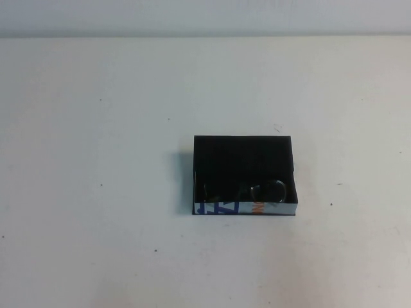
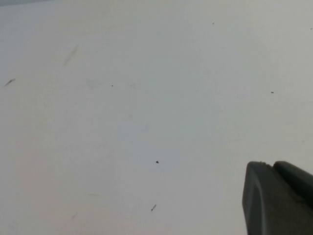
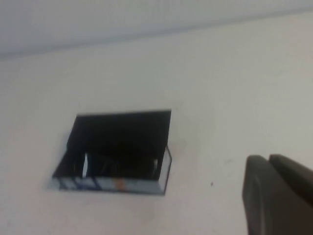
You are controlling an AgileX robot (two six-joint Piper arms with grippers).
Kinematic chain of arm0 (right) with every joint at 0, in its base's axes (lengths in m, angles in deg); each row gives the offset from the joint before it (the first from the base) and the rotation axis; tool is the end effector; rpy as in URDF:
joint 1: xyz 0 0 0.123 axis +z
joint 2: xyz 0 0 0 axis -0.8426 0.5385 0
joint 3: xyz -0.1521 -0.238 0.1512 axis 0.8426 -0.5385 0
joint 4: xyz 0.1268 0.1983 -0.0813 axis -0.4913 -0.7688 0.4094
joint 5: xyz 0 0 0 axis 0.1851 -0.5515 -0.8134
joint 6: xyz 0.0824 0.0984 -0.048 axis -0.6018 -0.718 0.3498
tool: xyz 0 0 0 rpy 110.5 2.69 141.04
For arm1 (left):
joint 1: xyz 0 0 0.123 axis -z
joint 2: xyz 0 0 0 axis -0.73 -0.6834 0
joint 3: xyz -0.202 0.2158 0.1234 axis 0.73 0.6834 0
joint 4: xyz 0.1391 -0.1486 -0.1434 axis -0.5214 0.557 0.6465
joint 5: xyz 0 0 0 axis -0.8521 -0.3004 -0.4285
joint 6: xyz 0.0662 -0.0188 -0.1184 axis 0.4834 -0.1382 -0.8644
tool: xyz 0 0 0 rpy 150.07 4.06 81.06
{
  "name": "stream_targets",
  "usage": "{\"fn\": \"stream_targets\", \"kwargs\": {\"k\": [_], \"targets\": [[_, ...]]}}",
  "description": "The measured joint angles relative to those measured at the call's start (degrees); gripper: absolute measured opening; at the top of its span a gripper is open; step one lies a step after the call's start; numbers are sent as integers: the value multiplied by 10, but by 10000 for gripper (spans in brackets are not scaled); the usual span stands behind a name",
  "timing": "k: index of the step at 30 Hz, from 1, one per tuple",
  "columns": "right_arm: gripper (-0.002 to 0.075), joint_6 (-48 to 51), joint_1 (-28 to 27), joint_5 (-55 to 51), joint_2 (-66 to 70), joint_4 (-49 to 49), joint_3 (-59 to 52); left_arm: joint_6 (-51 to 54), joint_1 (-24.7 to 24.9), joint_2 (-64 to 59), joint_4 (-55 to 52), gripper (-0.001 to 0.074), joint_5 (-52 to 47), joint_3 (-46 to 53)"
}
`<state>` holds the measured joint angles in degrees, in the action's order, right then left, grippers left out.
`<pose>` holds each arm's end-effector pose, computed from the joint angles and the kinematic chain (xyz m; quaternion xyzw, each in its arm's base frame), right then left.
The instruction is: Take glasses out of glasses case
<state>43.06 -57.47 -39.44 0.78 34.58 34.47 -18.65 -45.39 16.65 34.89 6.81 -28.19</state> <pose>0.0860 0.0342 0.2978 -0.0122 0.8106 0.1454 0.5671 0.0584 -0.0021 0.1605 0.0404 0.7977 0.0119 0.6015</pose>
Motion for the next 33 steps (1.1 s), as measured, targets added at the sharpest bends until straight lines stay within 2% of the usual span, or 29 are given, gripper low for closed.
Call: {"fn": "stream_targets", "kwargs": {"k": [6, 9, 13, 19, 22, 28, 33], "targets": [[-18, 136, 3, -204, 222, -2, 178, 0, 0, 0, 0, -5, 0, 0], [-18, 188, 26, -289, 324, 10, 267, 0, 0, 0, 0, -5, 0, 0], [-18, 229, 95, -343, 429, 86, 360, 0, 0, 0, 0, -5, 0, 0], [-2, 294, 195, -353, 530, 158, 428, 0, 0, 0, 0, -5, 0, 0], [66, 336, 221, -353, 582, 167, 450, 0, 0, 0, 0, -5, 0, 0], [318, 452, 260, -353, 678, 184, 498, 0, 0, 0, 0, -5, 0, 0], [352, 481, 292, -353, 767, 201, 568, 0, 0, 0, 0, -5, 0, 0]]}}
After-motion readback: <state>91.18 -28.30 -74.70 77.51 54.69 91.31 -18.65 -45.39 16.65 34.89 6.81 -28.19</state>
